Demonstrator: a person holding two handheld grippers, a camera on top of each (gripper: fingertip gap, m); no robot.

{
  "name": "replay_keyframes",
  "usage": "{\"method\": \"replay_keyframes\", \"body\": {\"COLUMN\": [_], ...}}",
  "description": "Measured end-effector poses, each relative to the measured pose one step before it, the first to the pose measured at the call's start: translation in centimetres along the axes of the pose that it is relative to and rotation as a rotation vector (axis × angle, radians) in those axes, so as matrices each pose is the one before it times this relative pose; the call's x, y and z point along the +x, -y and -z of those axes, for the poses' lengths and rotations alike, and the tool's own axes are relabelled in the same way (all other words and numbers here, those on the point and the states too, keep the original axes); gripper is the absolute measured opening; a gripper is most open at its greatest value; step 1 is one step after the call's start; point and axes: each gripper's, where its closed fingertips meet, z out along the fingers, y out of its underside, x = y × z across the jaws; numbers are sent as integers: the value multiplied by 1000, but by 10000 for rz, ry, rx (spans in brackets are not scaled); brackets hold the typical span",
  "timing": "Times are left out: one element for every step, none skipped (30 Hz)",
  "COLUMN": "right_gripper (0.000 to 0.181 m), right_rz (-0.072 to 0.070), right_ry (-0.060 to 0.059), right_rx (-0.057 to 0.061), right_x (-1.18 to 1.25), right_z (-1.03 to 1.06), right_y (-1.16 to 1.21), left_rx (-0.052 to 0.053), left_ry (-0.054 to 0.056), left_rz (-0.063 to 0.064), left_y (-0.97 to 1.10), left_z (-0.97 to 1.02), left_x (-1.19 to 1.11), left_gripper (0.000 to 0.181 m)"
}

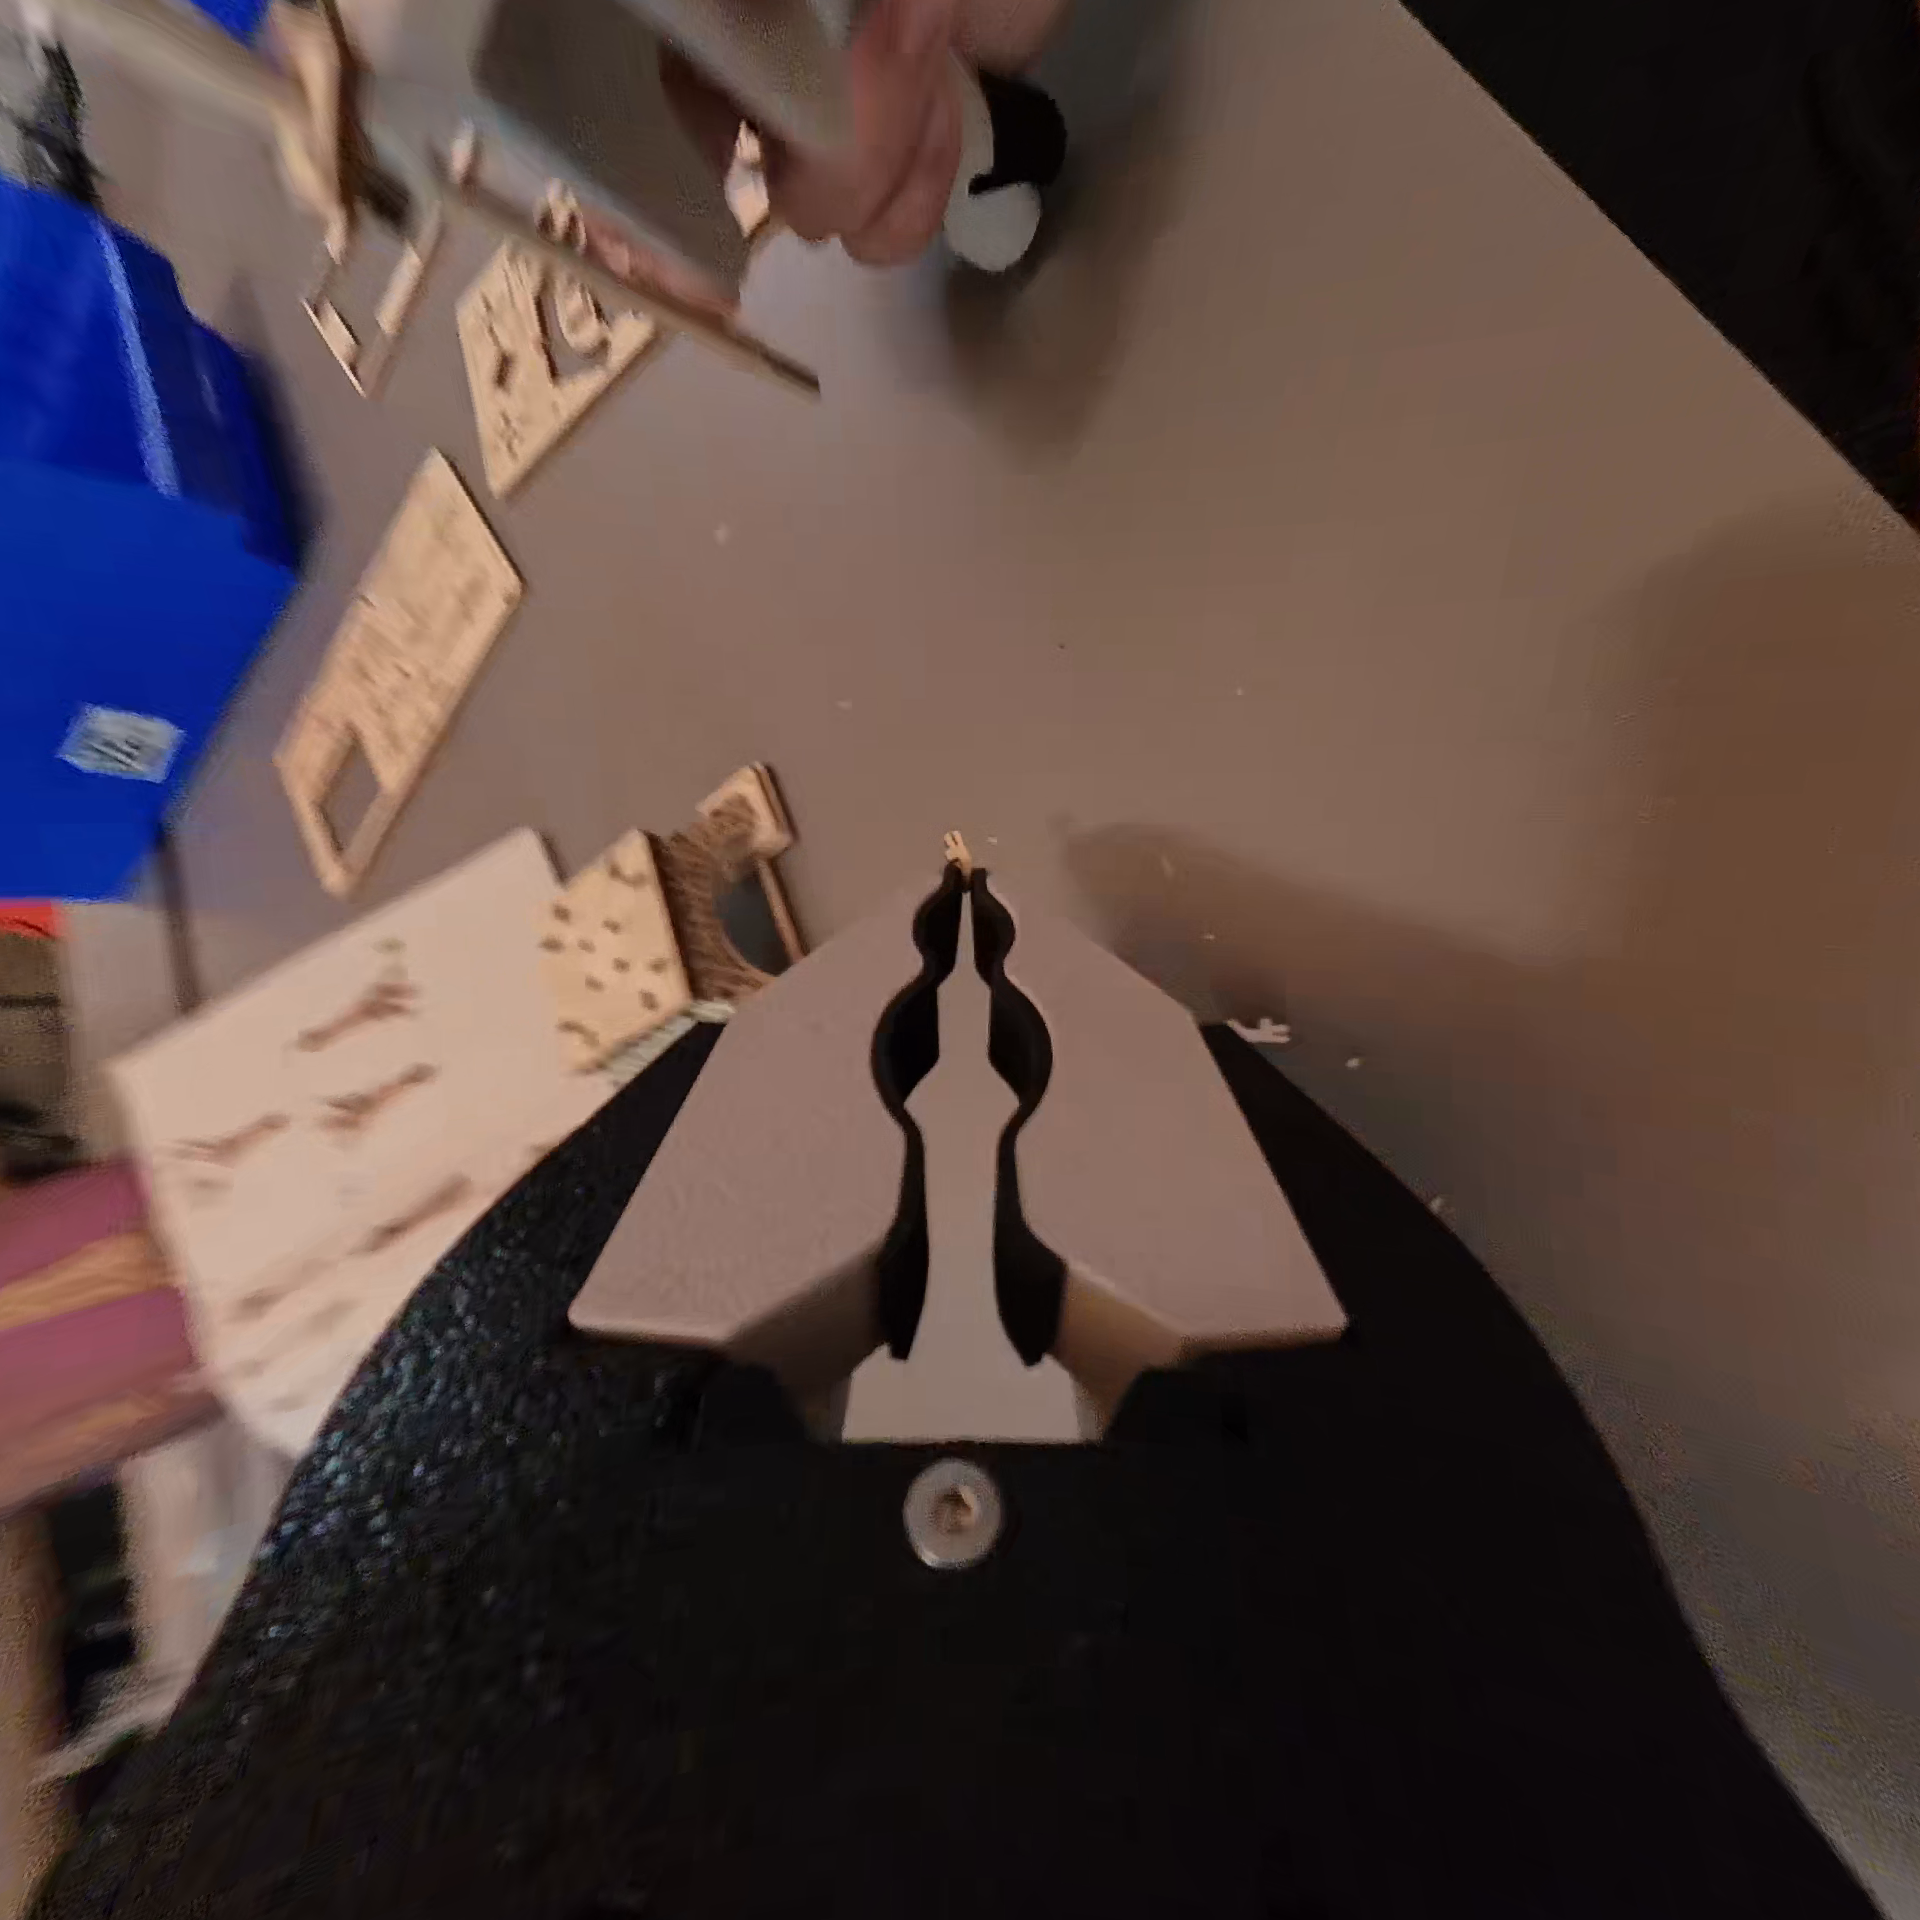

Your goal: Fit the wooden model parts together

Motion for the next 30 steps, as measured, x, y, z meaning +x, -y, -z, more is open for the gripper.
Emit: {"method": "replay_keyframes", "body": {"right_gripper": [1, 1, 1, 1, 1, 1, 1, 1, 1, 1, 1, 1, 1, 1, 1, 1, 1, 1, 1, 1, 1, 1, 1, 1, 1, 1, 1, 1, 1, 1], "right_rz": [-5, 7, 1, -28, -47, -71, -74, -48, -16, -14, -16, 22, 25, 8, -18, -36, -40, -42, -47, -46, -44, -47, -48, -38, -20, -14, -24, -29, -34, -43], "right_ry": [38, 17, 23, 52, 52, 71, 63, 15, -14, -4, 13, -5, 0, 14, 12, -7, 15, 51, 37, 28, 44, 52, 59, 57, 37, 11, 14, 44, 37, 21], "right_rx": [-41, -58, -58, -48, -45, -29, -34, -35, -32, -40, -56, -67, -80, -86, -77, -60, -38, -20, -7, -2, -11, -28, -33, -34, -27, -12, 3, 21, 38, 50], "right_x": [-75, -41, -44, -80, -83, -91, -74, -10, 29, -2, -28, -16, -32, -22, 5, 38, 23, -28, -2, 21, -17, -21, -31, -42, -22, -2, 7, -32, -18, 18], "right_z": [-61, -63, -73, -76, -87, -72, -61, -53, -38, -43, -63, -67, -80, -94, -76, -66, -40, -21, 1, -1, -15, -24, -29, -41, -28, -20, 4, 22, 42, 57], "right_y": [-72, -80, -78, -79, -74, -69, -61, -56, -43, -59, -77, -95, -108, -109, -102, -79, -46, -26, -10, 0, -21, -34, -42, -40, -32, -15, -4, 28, 49, 65], "left_rx": [-180, -263, -351, -353, -333, -317, -287, -204, -109, -71, -86, -83, -17, 10, -22, -68, -83, -97, -128, -146, -137, -114, -110, -69, -48, -39, -25, -30, -25, -13], "left_ry": [161, 163, 101, 60, 46, 13, -16, -56, -61, -48, -67, -97, -111, -110, -116, -144, -152, -85, -62, -16, 50, 31, 29, 7, -55, -34, -46, -88, -69, -49], "left_rz": [-769, -766, -734, -707, -690, -640, -568, -494, -409, -362, -332, -287, -254, -250, -263, -247, -241, -248, -253, -254, -254, -245, -237, -241, -214, -205, -204, -177, -166, -140], "left_y": [687, 593, 439, 367, 303, 209, 131, 141, 164, 135, 46, 34, 141, 160, 119, 49, 32, 17, -38, -59, -27, 22, 41, 118, 143, 158, 181, 157, 140, 114], "left_z": [617, 635, 603, 574, 544, 491, 417, 334, 267, 204, 174, 150, 123, 59, 3, -42, -80, -72, -63, -32, 20, 58, 87, 100, 78, 76, 60, 11, -30, -63], "left_x": [-557, -706, -750, -786, -796, -769, -720, -612, -559, -510, -411, -311, -238, -168, -97, -4, 54, -3, -22, -87, -183, -178, -191, -158, -69, -72, -52, 31, 9, -7], "left_gripper": [0, 0, 0, 0, 0, 0, 0, 0, 0, 0, 0, 0, 0, 0, 0, 0, 0, 0, 0, 0, 0, 0, 0, 0, 0, 0, 0, 0, 0, 0]}}
